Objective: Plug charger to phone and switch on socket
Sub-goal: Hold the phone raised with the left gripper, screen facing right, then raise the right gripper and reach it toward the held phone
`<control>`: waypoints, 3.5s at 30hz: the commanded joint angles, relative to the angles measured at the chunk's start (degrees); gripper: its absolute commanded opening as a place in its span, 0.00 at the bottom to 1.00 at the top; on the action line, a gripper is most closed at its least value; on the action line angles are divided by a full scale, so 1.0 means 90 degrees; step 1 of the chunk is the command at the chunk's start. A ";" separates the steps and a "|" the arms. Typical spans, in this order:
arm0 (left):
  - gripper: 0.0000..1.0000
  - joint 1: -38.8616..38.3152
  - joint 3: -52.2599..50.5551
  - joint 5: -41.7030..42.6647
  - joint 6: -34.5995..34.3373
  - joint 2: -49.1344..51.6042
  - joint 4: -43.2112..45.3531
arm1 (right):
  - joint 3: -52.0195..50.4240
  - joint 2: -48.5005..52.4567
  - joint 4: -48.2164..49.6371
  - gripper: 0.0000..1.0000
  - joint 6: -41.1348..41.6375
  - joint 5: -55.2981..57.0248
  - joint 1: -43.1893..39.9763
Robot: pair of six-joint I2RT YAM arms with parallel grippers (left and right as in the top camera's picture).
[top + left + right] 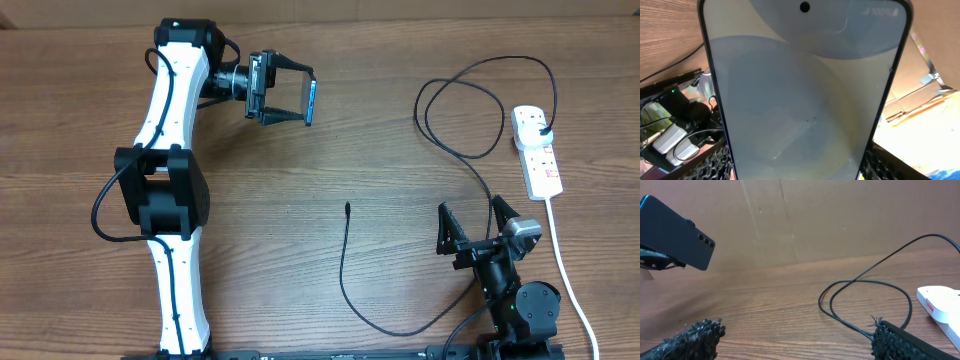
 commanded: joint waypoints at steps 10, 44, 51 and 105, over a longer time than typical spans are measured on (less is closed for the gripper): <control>0.04 -0.0053 0.0189 0.0243 0.0189 0.0029 -0.0022 | -0.0066 -0.0061 0.0029 1.00 -0.0024 0.0056 0.0036; 0.04 -0.0231 0.0189 -0.1217 0.1596 0.0029 -0.0022 | -0.0066 -0.0061 0.0029 1.00 -0.0024 0.0056 0.0036; 0.04 -0.0347 0.0189 -0.1214 0.1953 0.0029 -0.0022 | -0.0066 -0.0061 0.0032 1.00 -0.0022 0.0010 0.0036; 0.04 -0.0328 0.0189 -0.1773 0.0928 0.0029 0.0002 | 0.7665 0.8325 -0.4109 1.00 0.0733 -0.3172 0.0036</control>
